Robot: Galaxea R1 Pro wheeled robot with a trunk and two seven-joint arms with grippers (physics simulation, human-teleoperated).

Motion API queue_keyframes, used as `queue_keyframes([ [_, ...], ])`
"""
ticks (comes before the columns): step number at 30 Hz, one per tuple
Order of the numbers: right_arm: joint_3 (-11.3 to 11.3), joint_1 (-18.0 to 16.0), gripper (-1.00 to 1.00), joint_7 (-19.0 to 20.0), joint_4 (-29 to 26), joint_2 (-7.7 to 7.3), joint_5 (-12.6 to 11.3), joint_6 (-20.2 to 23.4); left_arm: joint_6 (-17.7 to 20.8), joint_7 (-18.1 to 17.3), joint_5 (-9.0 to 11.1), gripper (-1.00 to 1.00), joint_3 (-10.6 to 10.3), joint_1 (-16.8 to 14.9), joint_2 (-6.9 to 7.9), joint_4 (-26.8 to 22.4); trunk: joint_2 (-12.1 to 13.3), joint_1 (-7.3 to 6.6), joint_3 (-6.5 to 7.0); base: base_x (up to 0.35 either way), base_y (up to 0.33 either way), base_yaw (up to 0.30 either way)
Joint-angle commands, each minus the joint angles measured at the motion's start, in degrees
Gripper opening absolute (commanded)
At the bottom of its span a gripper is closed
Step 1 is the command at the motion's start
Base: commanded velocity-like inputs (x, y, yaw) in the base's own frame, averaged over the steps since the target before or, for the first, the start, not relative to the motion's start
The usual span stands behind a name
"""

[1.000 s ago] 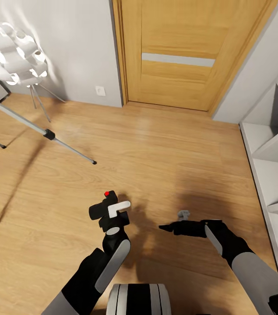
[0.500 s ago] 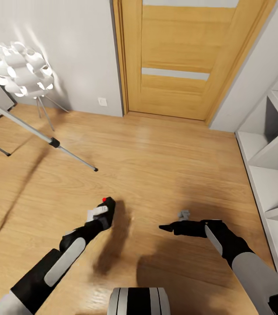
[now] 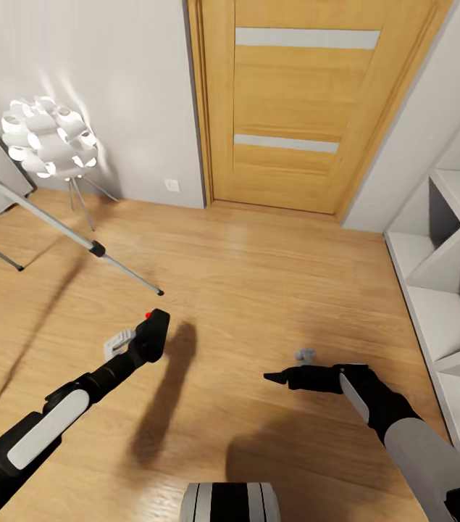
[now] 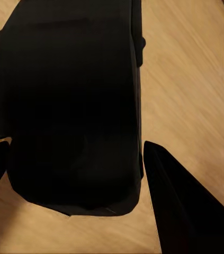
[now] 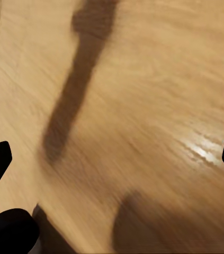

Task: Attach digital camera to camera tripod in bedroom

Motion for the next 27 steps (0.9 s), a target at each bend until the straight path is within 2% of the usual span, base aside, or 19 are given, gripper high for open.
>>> queue_keyframes([
  [1,0.29,-0.02,1.0,-0.12,-0.06,-0.07,-0.55,0.43,-0.01,0.29,0.53,-1.0,-0.14,-0.04,0.12,-0.13,0.0,-0.03,0.19,0.0,0.0,0.0],
  [23,0.24,-0.02,1.0,-0.18,-0.07,-0.08,-0.55,0.43,-0.19,-0.11,0.85,-1.0,-0.61,-0.04,-0.25,-0.72,0.29,-0.6,5.06,0.0,0.0,0.0],
  [25,0.27,-0.02,1.0,-0.2,-0.07,-0.08,-0.55,0.43,-0.15,-0.13,0.85,-1.0,-0.9,-0.04,-0.26,-0.77,0.32,-0.65,5.5,0.0,0.0,0.0],
  [27,0.27,-0.02,1.0,-0.21,-0.07,-0.07,-0.55,0.43,-0.22,-0.27,0.85,-1.0,-2.55,-0.04,-0.26,-0.88,0.35,-0.7,5.95,0.0,0.0,0.0],
])
